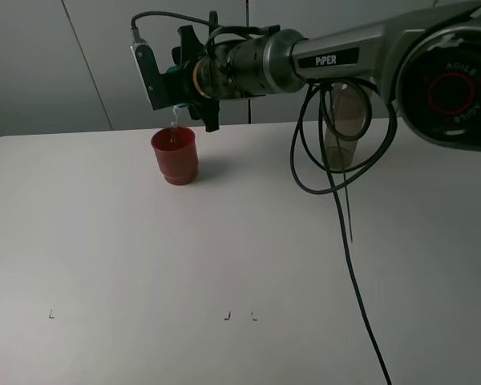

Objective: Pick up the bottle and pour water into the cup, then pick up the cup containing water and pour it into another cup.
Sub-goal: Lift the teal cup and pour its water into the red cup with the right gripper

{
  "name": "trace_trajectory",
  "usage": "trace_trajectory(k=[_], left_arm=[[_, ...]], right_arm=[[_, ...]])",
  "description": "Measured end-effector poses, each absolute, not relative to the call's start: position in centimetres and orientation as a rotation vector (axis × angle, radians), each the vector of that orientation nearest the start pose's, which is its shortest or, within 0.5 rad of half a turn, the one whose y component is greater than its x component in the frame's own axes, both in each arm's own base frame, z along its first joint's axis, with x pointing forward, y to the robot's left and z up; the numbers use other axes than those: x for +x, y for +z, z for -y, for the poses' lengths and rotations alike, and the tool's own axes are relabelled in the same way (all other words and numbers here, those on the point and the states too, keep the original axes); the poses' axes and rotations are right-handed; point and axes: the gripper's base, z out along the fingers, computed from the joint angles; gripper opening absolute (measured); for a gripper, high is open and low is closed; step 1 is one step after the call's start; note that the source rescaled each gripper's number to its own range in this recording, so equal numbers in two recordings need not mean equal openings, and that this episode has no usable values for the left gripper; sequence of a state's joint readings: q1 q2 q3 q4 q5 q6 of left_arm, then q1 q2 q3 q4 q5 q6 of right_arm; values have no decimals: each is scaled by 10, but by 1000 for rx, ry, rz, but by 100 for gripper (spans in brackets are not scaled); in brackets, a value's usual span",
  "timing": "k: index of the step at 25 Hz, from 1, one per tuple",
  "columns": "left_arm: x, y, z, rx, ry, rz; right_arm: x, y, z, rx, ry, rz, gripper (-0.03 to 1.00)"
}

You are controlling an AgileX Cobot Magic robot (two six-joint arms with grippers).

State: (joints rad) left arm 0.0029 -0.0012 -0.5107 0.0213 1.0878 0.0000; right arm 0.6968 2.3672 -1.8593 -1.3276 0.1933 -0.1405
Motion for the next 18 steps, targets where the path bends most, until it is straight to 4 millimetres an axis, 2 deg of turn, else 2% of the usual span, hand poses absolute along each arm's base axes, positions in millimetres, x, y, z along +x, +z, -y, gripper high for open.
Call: trace_trajectory(k=[18], left_arm=[[-7, 278, -2, 3, 32, -2059]], right_arm=[[430, 172, -340, -1844, -721, -971, 7]])
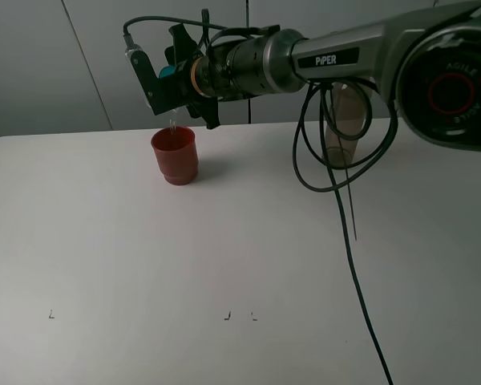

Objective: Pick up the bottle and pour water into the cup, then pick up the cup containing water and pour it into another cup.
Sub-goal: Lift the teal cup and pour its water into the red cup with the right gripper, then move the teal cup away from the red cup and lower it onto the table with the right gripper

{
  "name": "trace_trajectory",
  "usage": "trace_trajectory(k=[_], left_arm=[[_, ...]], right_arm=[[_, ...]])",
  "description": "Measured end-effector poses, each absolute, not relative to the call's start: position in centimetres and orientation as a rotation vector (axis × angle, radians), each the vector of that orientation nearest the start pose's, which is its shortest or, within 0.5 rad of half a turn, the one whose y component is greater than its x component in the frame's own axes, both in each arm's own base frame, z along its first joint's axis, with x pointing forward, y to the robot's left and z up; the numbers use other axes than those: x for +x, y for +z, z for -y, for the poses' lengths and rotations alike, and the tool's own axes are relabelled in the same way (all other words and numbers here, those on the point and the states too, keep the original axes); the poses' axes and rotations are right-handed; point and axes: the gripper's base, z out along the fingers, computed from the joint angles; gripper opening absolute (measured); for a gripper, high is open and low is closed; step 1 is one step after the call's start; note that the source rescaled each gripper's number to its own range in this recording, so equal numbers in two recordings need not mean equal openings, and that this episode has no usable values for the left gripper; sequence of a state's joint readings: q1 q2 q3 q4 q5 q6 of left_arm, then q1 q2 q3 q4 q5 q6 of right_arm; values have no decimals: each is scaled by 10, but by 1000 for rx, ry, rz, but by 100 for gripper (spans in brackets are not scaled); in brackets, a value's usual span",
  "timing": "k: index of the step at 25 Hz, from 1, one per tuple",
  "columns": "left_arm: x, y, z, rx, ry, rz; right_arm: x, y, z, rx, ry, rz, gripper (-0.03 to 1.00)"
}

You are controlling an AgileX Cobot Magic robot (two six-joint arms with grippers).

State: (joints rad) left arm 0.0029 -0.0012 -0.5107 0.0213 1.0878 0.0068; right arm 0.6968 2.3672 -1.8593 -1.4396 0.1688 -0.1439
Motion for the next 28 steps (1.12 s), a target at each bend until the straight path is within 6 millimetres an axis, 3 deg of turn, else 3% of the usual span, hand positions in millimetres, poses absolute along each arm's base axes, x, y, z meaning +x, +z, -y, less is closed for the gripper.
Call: trace_trajectory(k=[17, 28], left_arm=[[-7, 278, -2, 3, 32, -2059], [-7, 278, -2, -4, 27, -2059]], right_arm=[[431, 177, -341, -1957, -910, -701, 7], [432, 177, -342, -1970, -932, -665, 7]])
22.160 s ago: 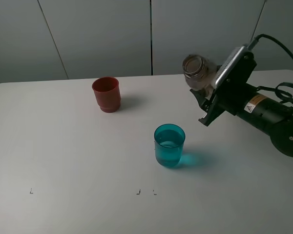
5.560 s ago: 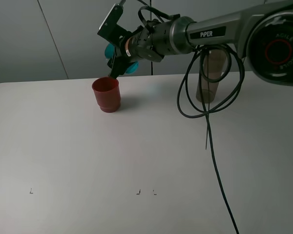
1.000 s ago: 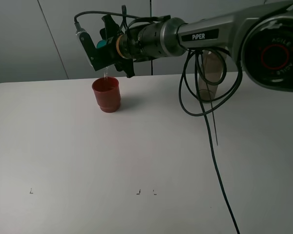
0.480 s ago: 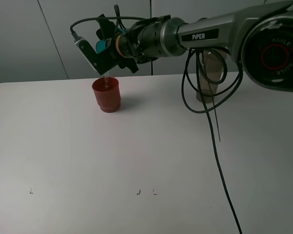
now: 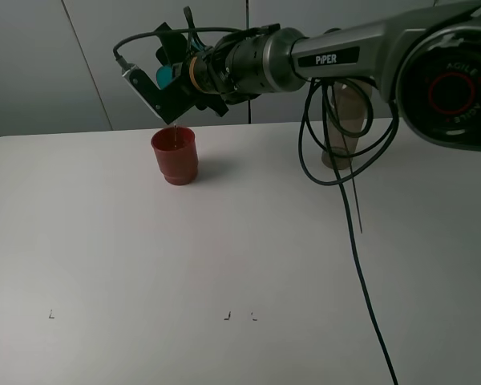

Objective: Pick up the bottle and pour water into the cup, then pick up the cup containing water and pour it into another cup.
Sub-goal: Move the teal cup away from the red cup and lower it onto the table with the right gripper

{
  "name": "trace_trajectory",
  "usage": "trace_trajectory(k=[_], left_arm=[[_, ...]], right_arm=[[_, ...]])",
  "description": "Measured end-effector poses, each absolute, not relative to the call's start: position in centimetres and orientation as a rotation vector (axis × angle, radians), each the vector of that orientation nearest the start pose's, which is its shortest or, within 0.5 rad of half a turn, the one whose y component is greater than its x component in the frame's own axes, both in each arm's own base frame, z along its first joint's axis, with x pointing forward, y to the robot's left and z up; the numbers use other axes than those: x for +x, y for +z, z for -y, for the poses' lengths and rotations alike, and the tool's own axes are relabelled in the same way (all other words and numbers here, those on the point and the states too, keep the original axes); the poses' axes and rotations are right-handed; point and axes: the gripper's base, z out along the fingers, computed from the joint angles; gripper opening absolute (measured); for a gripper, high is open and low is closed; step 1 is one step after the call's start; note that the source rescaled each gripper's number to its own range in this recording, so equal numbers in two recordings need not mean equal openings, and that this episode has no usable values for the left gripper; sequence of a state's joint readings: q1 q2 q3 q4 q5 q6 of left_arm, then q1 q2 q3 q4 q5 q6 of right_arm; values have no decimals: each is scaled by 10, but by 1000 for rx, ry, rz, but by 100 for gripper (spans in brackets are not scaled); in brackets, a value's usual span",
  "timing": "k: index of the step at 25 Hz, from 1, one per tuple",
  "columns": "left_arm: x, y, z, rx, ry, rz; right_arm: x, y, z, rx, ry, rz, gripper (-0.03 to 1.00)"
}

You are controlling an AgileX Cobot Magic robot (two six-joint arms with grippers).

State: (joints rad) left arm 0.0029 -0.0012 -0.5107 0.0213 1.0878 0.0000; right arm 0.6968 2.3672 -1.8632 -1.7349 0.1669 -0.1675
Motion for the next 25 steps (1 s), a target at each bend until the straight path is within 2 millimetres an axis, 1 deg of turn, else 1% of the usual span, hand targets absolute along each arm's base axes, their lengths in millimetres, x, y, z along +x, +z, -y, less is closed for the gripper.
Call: trace_trajectory(k=[25], left_arm=[[-7, 278, -2, 3, 32, -2059]], right_arm=[[431, 177, -342, -1966, -924, -671, 7]])
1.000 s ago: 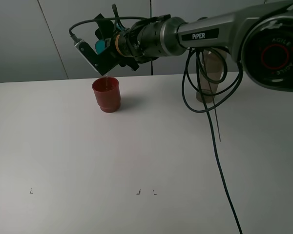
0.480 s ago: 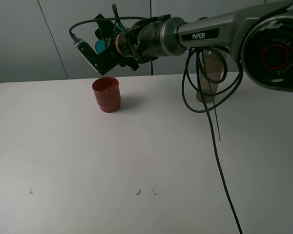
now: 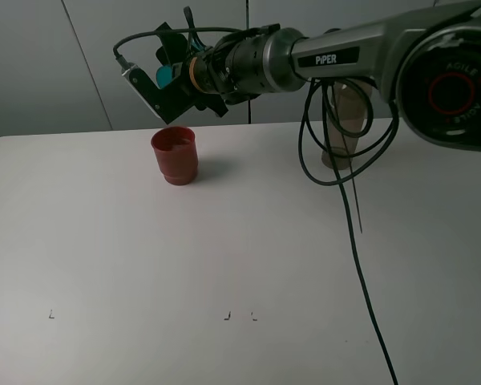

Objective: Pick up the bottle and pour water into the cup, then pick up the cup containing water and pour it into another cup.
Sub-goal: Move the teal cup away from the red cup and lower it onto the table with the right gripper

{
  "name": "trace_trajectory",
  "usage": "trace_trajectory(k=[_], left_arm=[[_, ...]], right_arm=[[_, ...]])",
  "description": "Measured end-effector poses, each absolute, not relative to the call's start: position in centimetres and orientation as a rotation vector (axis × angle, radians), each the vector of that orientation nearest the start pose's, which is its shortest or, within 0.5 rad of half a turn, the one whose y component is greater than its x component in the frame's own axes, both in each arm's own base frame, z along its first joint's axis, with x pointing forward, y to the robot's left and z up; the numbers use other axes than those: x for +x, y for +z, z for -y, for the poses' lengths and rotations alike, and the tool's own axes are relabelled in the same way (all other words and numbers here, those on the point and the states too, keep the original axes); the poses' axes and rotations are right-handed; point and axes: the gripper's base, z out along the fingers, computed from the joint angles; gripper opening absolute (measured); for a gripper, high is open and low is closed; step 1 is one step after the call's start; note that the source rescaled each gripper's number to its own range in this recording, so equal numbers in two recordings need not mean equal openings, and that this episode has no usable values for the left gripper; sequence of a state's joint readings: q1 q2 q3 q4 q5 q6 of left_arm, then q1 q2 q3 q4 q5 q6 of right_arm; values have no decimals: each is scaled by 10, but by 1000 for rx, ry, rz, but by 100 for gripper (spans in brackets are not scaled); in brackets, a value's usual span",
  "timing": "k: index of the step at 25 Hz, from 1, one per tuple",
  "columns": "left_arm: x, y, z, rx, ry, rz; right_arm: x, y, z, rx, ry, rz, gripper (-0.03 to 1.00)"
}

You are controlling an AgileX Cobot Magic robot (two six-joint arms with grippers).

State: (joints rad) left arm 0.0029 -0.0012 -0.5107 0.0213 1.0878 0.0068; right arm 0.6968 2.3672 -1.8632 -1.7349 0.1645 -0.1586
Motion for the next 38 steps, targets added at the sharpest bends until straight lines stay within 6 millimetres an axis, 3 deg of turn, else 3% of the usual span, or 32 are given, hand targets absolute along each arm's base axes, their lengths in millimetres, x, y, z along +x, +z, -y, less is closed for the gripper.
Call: trace_trajectory(k=[12, 27, 38], left_arm=[[-7, 278, -2, 3, 32, -2059], [-7, 278, -2, 3, 32, -2059], [-7, 278, -2, 3, 32, -2059]], right_arm=[[431, 177, -342, -1939, -879, -737, 7], [425, 213, -334, -1388, -340, -1444, 7], [413, 240, -322, -1020, -56, -1828, 7]])
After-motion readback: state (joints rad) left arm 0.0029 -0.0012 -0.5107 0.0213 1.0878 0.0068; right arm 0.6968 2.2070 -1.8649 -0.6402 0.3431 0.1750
